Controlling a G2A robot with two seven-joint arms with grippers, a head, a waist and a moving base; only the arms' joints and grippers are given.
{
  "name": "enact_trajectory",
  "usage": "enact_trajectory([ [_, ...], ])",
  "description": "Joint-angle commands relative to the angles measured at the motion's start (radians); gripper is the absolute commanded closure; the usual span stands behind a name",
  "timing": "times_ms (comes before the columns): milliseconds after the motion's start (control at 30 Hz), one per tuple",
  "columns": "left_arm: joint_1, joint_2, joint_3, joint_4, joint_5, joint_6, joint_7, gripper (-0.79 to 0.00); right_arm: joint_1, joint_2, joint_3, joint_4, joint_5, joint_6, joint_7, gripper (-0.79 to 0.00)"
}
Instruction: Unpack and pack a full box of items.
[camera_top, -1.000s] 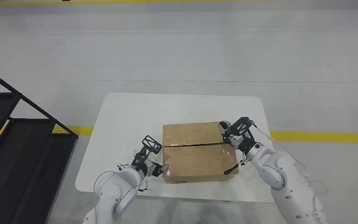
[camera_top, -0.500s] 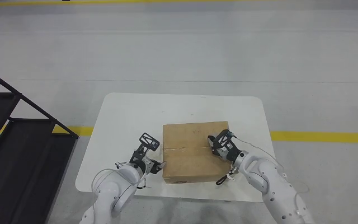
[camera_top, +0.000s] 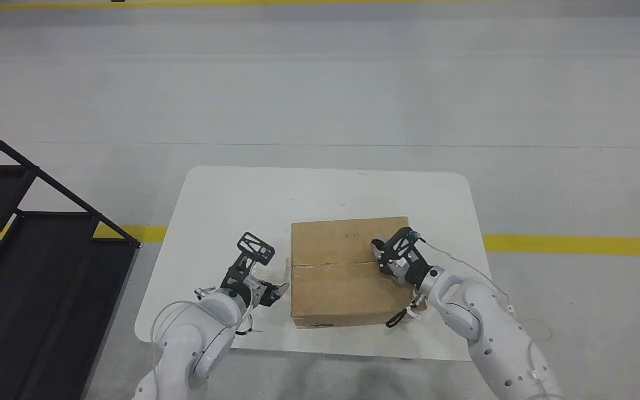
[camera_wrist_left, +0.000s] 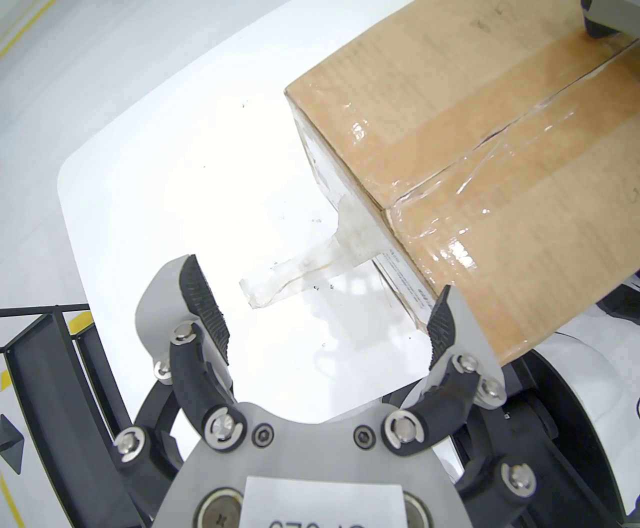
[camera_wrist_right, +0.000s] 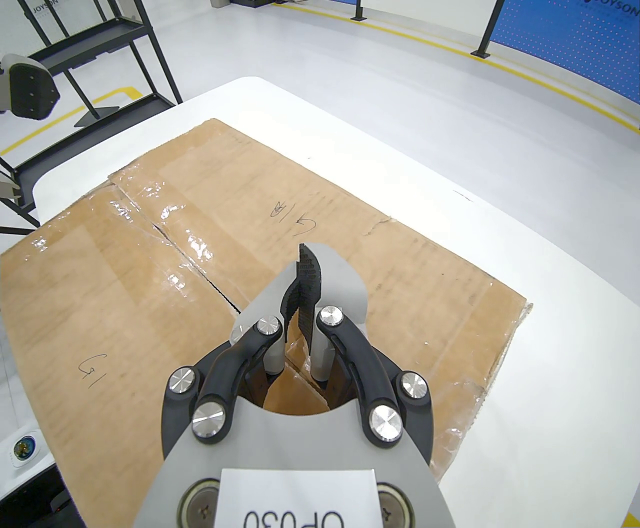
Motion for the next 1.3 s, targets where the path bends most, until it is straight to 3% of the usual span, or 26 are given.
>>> enact_trajectory([
  [0, 0.007, 0.001, -0.007, 0.029, 0.007, 0.019, 0.03, -0.785, 0.0, 0.0, -0.001, 0.002, 0.001, -0.002, 0.001, 0.0],
  [300, 0.006, -0.003, 0.047, 0.177, 0.131, 0.126, 0.15, -0.785, 0.001, 0.0, -0.004, 0.005, 0.008, -0.006, 0.0, 0.0],
  [633, -0.039, -0.021, 0.107, 0.343, 0.122, 0.247, 0.249, -0.785, -0.004, 0.001, -0.002, 0.002, 0.017, 0.002, -0.001, 0.0],
  [933, -0.07, -0.032, 0.118, 0.381, 0.049, 0.301, 0.323, -0.785, -0.004, 0.001, -0.005, 0.002, 0.03, 0.006, -0.002, 0.0],
  [1267, -0.064, -0.035, 0.104, 0.351, 0.01, 0.316, 0.378, -0.785, -0.003, 0.0, -0.007, 0.004, 0.041, 0.009, 0.001, 0.0],
])
